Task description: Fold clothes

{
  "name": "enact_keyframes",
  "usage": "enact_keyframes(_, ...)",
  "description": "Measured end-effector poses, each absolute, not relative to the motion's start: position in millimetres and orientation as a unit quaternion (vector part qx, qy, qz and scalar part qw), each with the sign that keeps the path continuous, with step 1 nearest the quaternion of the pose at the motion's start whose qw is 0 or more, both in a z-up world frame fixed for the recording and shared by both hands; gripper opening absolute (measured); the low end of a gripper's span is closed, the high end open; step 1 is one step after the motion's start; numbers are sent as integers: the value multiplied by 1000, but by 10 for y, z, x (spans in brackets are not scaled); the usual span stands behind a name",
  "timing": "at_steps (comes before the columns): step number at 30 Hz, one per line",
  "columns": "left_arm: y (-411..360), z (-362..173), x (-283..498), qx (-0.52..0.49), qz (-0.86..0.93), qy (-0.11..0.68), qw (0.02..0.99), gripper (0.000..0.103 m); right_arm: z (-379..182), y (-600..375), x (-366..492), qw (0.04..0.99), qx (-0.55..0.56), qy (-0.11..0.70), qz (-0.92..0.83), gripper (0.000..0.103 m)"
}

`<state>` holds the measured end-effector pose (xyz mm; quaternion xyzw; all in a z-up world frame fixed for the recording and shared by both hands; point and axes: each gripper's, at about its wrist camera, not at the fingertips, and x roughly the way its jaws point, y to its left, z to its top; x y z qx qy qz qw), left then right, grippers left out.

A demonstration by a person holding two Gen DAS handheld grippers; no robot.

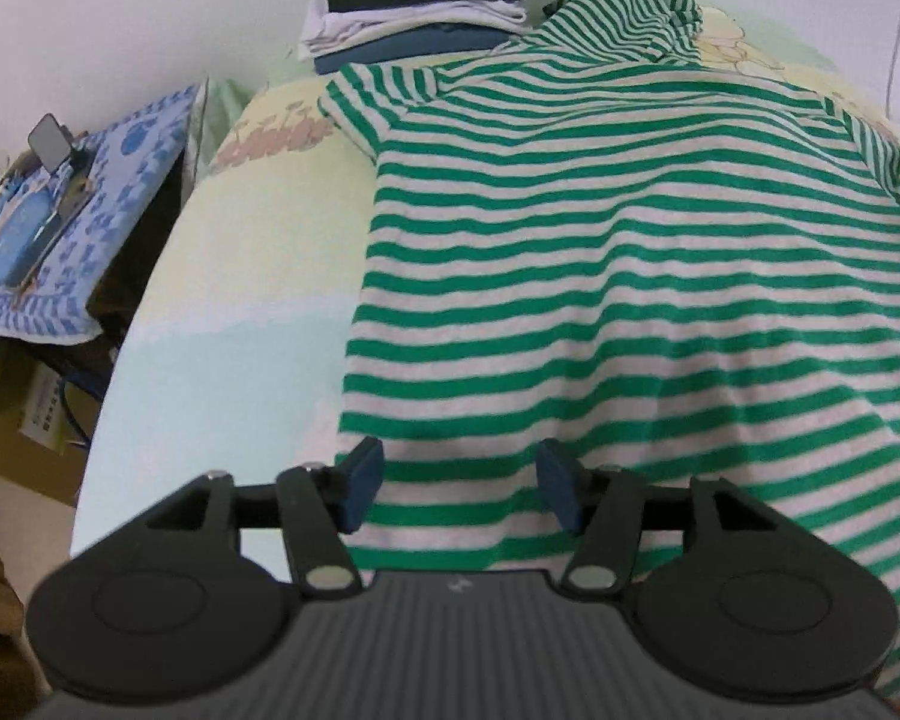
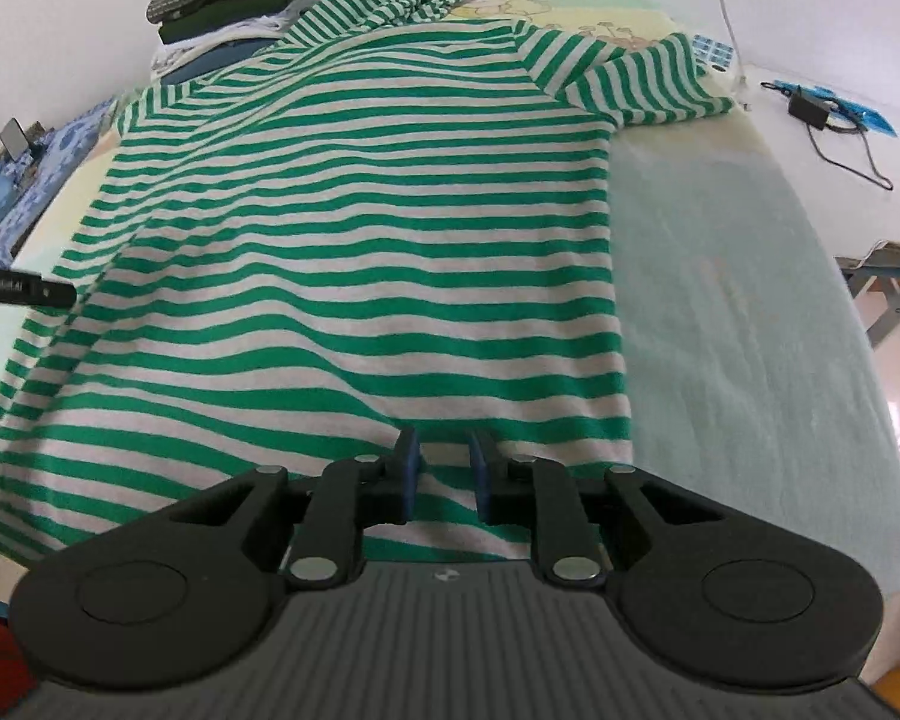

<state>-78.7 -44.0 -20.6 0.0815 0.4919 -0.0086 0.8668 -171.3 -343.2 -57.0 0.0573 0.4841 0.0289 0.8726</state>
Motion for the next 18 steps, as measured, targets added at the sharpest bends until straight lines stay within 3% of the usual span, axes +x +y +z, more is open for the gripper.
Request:
enact_keyframes(3,-490,-215,-761,85,4,493,866,66,-560,-3459,-1694,872,39,487,18,14)
enact_keyframes(8,-547,-205,-742,79,16,495,865,77,-505,-3444,-1634,877,49,477,42,17)
enact_keyframes(18,-645,-242,-757,73,46,509,857,82,-576,-3267,-1490,869,36,482,101,17)
